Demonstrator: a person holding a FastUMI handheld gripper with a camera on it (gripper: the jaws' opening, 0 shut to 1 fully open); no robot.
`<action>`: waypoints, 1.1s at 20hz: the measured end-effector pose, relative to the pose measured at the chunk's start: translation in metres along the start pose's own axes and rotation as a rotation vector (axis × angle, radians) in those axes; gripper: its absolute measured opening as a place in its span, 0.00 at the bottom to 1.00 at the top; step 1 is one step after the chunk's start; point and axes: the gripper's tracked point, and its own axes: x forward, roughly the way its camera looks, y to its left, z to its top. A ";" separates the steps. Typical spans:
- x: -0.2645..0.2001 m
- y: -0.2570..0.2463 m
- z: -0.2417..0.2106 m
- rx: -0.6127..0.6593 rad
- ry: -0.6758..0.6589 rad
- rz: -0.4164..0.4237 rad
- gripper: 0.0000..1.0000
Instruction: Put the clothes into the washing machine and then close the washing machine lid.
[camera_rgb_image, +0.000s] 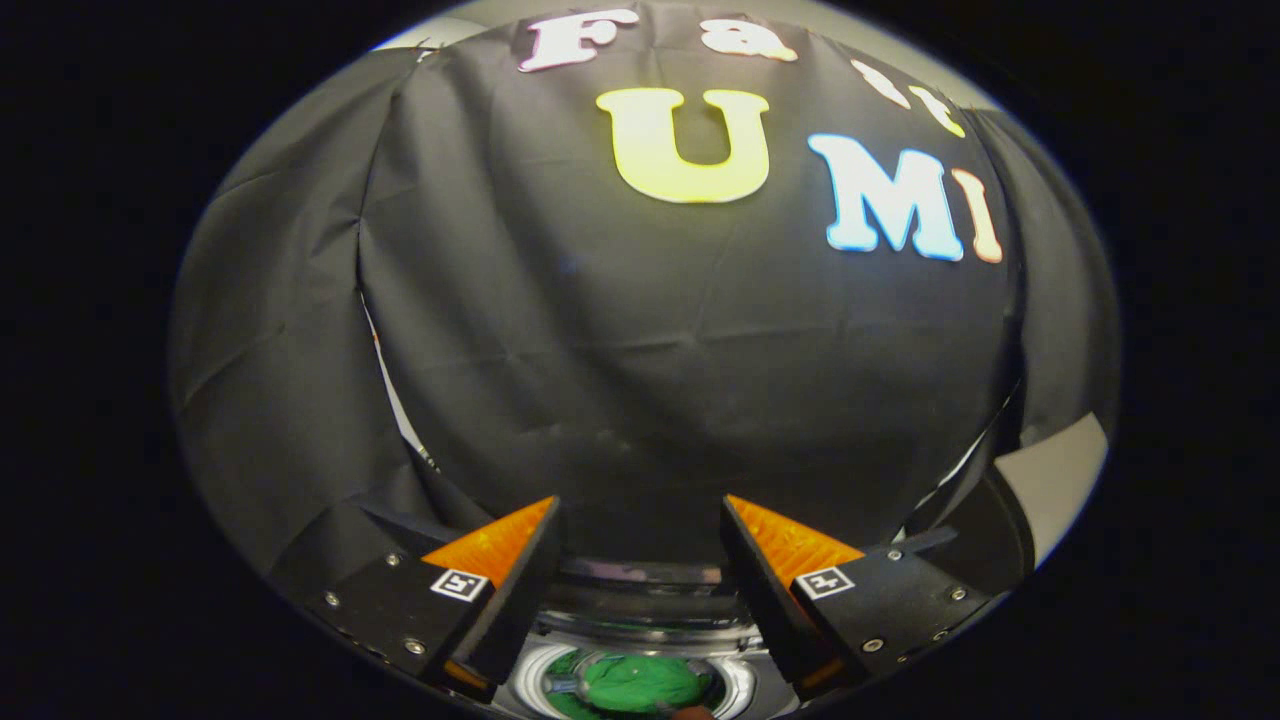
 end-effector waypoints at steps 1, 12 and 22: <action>-0.004 0.002 0.000 -0.001 0.007 0.004 0.95; -0.040 0.006 -0.013 -0.015 -0.026 0.039 0.91; -0.082 0.012 -0.040 -0.025 -0.053 0.041 0.88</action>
